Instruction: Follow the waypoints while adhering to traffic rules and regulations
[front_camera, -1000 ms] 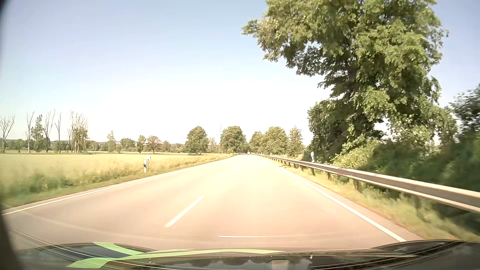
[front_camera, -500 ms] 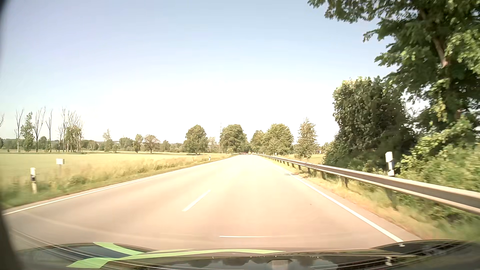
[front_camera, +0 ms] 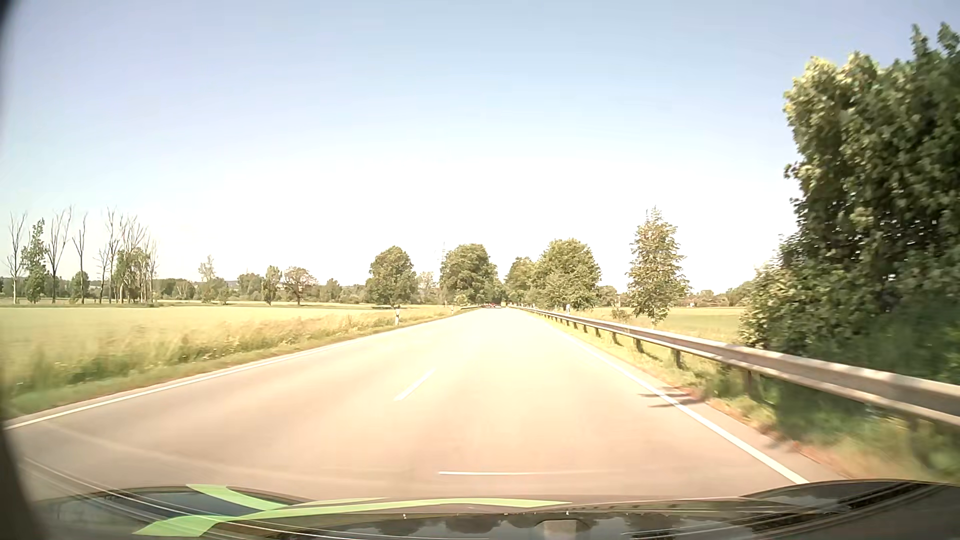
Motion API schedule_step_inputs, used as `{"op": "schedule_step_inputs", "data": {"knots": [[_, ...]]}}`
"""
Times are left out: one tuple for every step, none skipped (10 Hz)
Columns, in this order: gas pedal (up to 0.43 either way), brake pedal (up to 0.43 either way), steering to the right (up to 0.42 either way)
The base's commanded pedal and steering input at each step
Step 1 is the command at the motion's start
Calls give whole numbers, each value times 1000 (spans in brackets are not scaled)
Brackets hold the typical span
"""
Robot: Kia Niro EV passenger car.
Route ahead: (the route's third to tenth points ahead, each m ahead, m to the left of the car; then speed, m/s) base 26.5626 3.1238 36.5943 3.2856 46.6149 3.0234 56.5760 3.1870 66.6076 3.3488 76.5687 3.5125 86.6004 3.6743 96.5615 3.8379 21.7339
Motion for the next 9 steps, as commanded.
{"op": "schedule_step_inputs", "data": {"knots": [[280,0,-5],[280,0,-3],[280,0,-1],[280,0,-1],[280,0,-1],[280,0,-1],[280,0,-1],[287,0,-1],[287,0,-1]]}}
